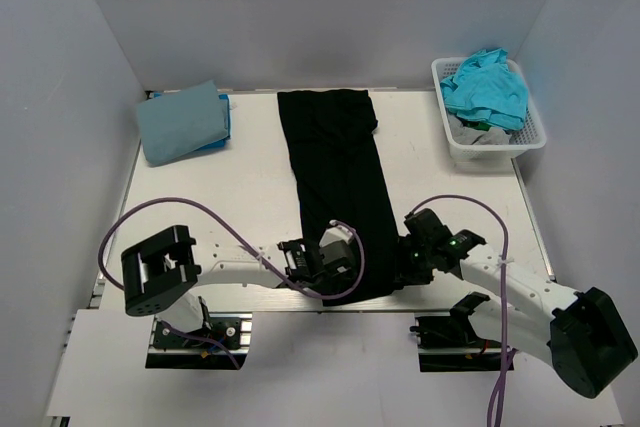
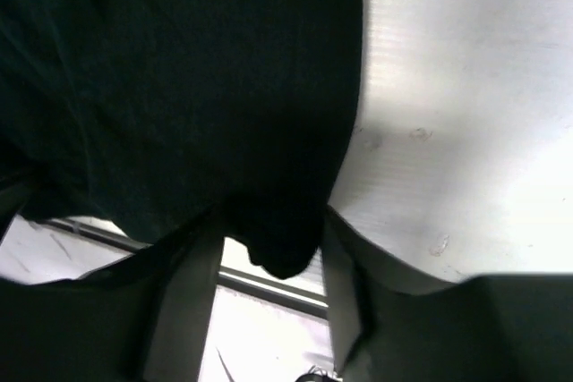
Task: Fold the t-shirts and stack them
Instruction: Grab the bottom of the folded rectangular tshirt with both arms, then fold the folded rectangular tshirt in 1/3 of the way
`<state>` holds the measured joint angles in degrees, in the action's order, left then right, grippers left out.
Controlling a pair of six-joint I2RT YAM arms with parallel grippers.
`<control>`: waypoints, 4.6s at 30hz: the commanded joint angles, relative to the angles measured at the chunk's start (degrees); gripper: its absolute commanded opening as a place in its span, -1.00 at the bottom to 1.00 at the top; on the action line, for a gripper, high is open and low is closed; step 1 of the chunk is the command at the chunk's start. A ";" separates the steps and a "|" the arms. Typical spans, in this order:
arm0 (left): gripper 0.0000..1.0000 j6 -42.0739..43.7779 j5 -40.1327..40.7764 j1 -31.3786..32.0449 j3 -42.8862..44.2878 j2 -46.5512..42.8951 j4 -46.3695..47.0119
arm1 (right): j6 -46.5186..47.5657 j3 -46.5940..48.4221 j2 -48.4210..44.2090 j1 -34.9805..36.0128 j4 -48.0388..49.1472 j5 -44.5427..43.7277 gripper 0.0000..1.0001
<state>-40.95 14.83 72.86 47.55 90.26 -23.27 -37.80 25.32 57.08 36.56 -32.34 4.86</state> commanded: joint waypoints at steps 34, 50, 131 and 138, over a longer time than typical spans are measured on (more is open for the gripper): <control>-1.00 -5.11 4.49 -2.10 8.07 -6.15 -17.86 | 2.73 18.00 3.47 0.09 -5.63 1.91 -1.00; -1.00 -0.10 16.72 -14.05 17.83 -5.44 -19.46 | 2.99 34.70 15.60 -0.43 -4.23 -8.98 -1.00; 1.00 2.45 -3.06 -46.93 6.60 -23.10 -18.38 | 17.68 71.79 66.21 -5.53 17.47 28.98 0.81; 1.00 1.13 -2.53 -46.93 5.80 -30.32 -24.02 | 13.11 89.54 78.97 -6.06 20.38 22.49 0.81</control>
<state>-38.65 11.44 25.82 53.74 61.67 -44.21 -22.50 109.21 134.65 31.62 -17.06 29.95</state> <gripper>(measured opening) 0.994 0.902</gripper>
